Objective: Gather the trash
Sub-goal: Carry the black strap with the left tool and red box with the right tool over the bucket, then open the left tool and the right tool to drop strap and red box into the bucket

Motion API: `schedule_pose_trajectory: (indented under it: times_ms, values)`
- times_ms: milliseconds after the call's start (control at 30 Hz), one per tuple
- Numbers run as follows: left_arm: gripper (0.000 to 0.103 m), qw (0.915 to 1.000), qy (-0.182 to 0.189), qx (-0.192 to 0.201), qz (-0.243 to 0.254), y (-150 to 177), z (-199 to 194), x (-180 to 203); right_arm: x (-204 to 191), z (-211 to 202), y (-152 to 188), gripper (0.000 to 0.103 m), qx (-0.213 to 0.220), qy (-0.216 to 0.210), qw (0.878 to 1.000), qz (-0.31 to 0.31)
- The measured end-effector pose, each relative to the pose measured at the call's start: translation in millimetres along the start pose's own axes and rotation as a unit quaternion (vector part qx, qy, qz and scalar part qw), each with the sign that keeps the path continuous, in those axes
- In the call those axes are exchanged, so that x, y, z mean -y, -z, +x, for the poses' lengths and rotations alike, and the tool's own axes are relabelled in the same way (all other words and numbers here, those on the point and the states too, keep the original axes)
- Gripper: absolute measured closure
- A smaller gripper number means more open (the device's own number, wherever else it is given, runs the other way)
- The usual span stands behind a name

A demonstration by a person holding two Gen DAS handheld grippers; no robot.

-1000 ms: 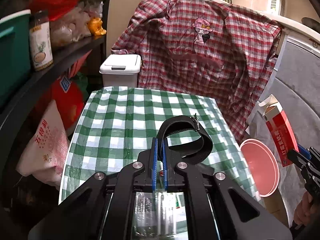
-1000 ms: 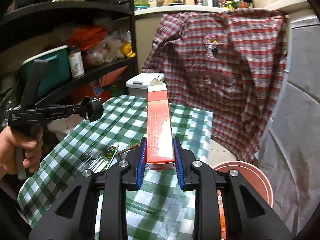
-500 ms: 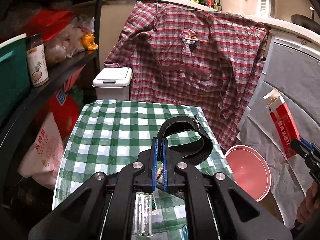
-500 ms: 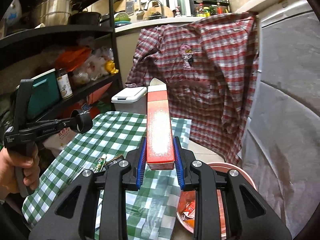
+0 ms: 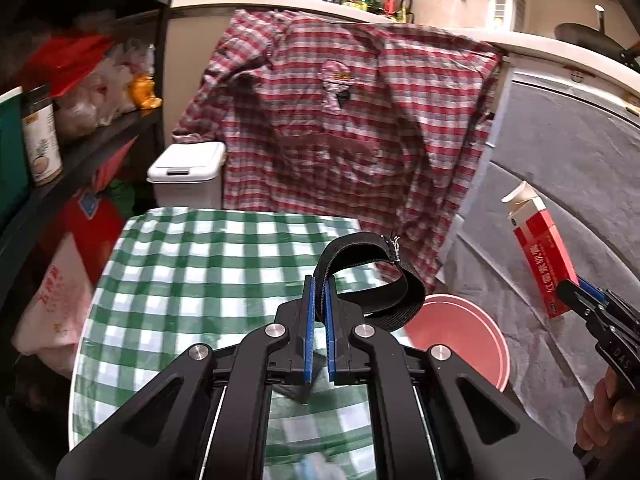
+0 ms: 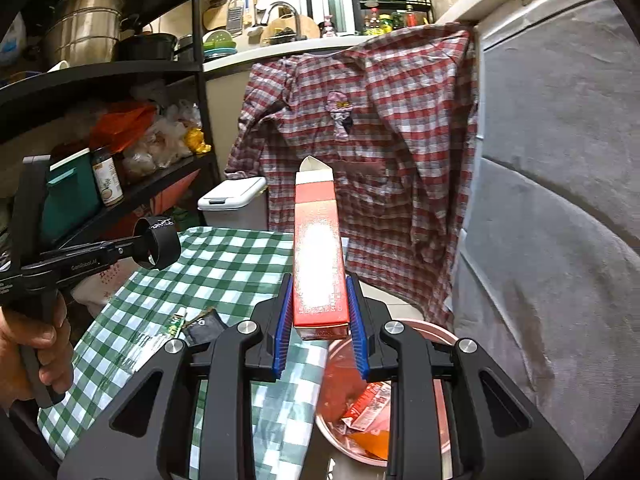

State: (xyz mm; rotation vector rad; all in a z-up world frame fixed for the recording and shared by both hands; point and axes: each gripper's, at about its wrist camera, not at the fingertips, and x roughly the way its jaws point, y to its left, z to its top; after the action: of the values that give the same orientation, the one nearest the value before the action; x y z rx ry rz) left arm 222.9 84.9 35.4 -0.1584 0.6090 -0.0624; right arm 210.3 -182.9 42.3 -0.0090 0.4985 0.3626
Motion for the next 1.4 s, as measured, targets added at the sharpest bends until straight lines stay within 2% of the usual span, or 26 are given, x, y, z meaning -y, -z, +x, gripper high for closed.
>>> schedule_pose_trajectory:
  times_ms: [467,667,1033,1133,1200,1233,1267,1400]
  values:
    - [0.098,0.9982,0.043,-0.027,0.033,12,27,65,37,-4,6,0.077,-0.016,0.041,0.999,0.024]
    - [0.098,0.9953,0.054,-0.049,0.063,23,48,95,47,0,10,0.077,-0.027,0.053,0.998,0.023]
    - [0.098,0.9932,0.073,-0.067,0.061,25,72,124,67,9,16,0.077,-0.051,0.067,0.995,0.048]
    - [0.098,0.991,0.089,-0.076,0.065,26,79,133,70,13,19,0.075,-0.062,0.06,0.995,0.058]
    - [0.086,0.9891,0.1,-0.084,0.067,27,83,140,71,15,20,0.073,-0.064,0.064,0.994,0.061]
    - [0.067,0.989,0.101,-0.085,0.067,27,83,142,71,15,20,0.071,-0.065,0.066,0.994,0.062]
    - [0.061,0.9892,0.104,-0.078,0.067,27,81,143,72,15,20,0.069,-0.065,0.068,0.994,0.063]
    - [0.061,0.988,0.116,-0.076,0.069,26,78,146,73,14,18,0.068,-0.058,0.074,0.993,0.067]
